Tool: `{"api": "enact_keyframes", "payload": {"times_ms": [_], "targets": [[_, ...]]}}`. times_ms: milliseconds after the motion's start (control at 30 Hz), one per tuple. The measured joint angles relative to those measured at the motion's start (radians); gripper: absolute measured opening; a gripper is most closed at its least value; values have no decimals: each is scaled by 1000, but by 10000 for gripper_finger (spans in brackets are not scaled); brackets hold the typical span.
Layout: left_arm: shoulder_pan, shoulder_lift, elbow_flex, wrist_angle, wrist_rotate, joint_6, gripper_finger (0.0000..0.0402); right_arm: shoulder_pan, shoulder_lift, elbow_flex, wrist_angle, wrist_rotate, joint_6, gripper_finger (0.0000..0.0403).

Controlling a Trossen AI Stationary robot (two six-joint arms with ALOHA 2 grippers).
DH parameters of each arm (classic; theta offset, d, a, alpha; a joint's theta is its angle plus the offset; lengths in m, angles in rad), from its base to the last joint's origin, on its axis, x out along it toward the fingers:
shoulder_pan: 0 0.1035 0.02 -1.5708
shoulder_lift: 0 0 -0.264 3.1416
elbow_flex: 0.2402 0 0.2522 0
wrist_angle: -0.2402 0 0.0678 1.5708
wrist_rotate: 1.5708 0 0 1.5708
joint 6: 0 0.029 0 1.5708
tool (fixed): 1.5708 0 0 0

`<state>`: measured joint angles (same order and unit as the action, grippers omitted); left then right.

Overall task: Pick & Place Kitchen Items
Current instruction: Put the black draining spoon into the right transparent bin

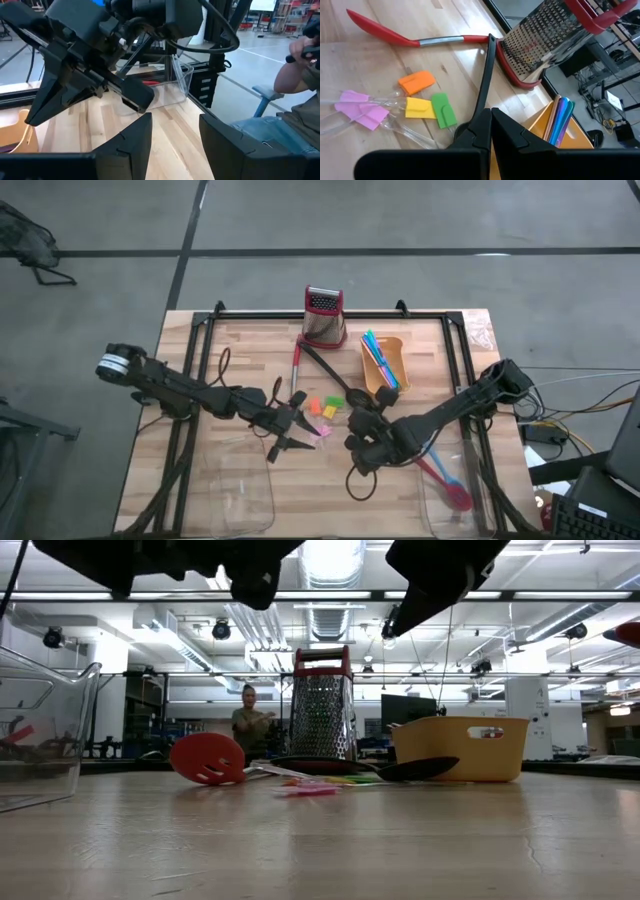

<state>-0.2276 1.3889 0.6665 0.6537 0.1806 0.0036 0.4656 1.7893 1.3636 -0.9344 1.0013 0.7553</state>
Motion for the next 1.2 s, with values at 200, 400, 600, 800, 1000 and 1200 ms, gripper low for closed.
{"api": "enact_keyframes", "payload": {"times_ms": [200, 400, 600, 800, 1000, 1200], "targets": [[1, -14, -34, -2, 0, -3, 170, -5, 0, -1, 2, 1, -7, 8], [-1, 7, -29, 11, 0, -6, 170, -6, 0, -1, -4, 63, -9, 8], [-1, 1, -21, 30, -14, -32, 170, -21, 0, -1, 8, 66, -8, 8], [-2, 1, -22, 30, -15, -33, 170, -26, 0, -10, 16, 16, -7, 8], [-2, 1, -22, 35, -18, -31, 170, -37, 0, -22, 29, 13, -8, 8], [-2, 1, -22, 35, -18, -37, 170, -39, 0, -27, 35, 13, -16, 8]]}}
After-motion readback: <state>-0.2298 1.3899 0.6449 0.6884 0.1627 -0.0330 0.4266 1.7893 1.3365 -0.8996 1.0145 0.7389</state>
